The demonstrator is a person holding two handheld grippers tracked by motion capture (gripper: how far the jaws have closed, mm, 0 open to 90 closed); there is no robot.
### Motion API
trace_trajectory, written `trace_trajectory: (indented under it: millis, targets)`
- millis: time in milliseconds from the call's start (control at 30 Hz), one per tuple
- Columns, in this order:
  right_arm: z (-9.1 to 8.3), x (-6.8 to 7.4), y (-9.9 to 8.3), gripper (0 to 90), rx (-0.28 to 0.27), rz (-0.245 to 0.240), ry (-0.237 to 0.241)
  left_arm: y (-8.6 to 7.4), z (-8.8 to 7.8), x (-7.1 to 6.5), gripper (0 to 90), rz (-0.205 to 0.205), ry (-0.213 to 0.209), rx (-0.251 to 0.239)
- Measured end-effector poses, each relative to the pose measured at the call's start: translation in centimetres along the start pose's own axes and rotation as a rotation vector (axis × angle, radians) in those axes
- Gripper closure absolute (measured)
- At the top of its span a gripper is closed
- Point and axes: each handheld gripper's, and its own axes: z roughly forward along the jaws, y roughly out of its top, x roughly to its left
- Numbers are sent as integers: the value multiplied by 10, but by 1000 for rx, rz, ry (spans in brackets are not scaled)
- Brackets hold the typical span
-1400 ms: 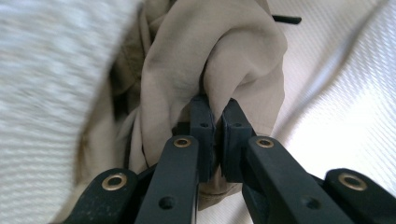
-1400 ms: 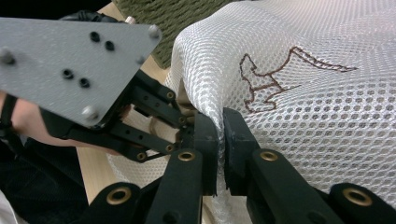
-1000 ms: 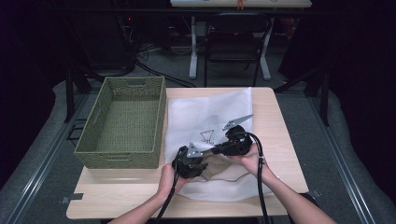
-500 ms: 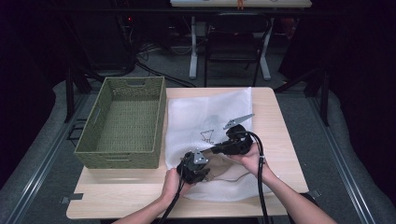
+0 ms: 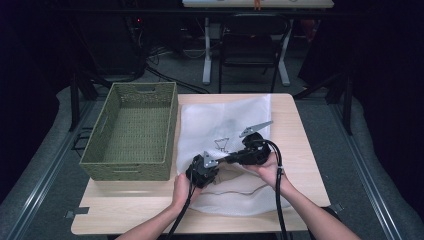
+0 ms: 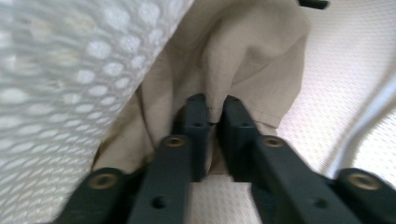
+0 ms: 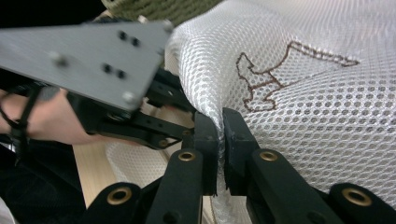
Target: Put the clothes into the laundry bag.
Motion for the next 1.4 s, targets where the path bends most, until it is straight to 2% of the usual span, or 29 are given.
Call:
trace_trajectory:
  millis: [33, 67, 200, 233, 267, 300, 433, 467, 500, 533, 567, 633, 667, 733, 767, 833, 967, 1033, 1133, 1167, 1200, 1267, 1333, 1400]
  targets:
    - [0, -1, -1, 862, 4, 3, -3, 0, -3, 0, 744, 2, -12, -1]
    - [-1, -3, -2, 862, 1, 1, -4, -1, -10, 1, 660, -2, -30, 0]
    - [-3, -4, -2, 861, 2, 3, -7, -2, -22, -1, 575, -3, -44, -2]
    - [-3, -5, -3, 860, 4, 9, -11, -2, -25, -1, 508, 0, -48, 1]
    - [-3, -5, -3, 860, 4, 9, -11, -3, -27, -2, 508, -1, -59, 4]
    - [-3, -5, -3, 860, 5, 9, -11, -3, -28, -4, 463, -3, -65, 5]
    - [-1, -5, -2, 860, 9, 9, -9, -5, -18, -8, 470, 6, -79, 45]
    - [0, -4, -2, 860, 13, 6, -7, -6, -9, -11, 543, 17, -72, 74]
    - [0, -4, -2, 860, 13, 6, -7, -6, -9, -11, 596, 17, -72, 74]
    - [1, -4, -2, 861, 11, 7, -5, -6, -5, -12, 596, 20, -66, 71]
    - [0, -3, -1, 862, 8, 5, -2, -6, -4, -12, 707, 16, -56, 63]
    - [-1, -3, -1, 864, -3, 15, 14, -2, -2, -8, 826, 10, -19, 33]
    - [-1, -2, -1, 864, -4, 17, 19, -2, 0, -5, 853, -1, -16, 33]
    - [-2, -1, 1, 864, -14, 16, 26, -1, 1, -4, 866, 0, -3, 28]
    - [-2, -1, 2, 864, -21, 17, 34, 0, 1, -3, 870, -4, 17, 7]
    - [-5, 0, 3, 863, -36, 18, 42, 2, 0, -2, 872, -12, 38, -14]
    - [-6, 1, 4, 863, -38, 20, 45, 2, 1, 2, 870, -23, 53, -15]
    - [-1, -1, 1, 861, -9, 15, 30, 0, 2, 6, 844, -42, 32, -12]
    - [0, -2, -1, 858, 7, 11, 20, -1, -2, 7, 741, -43, 18, -14]
    - [0, -2, -1, 858, 7, 11, 20, -1, -5, 8, 741, -38, 7, -12]
    - [-2, -2, -1, 858, 0, 8, 13, -1, -10, 6, 680, -39, -1, -20]
    - [-2, -3, -1, 857, 0, 6, 11, -1, -13, 5, 661, -31, -14, -17]
    - [-3, -3, -1, 857, 0, 11, 8, -1, -22, 2, 602, -53, -55, -29]
    - [-3, -4, -1, 856, -2, 15, 11, -1, -29, 0, 573, -48, -56, -46]
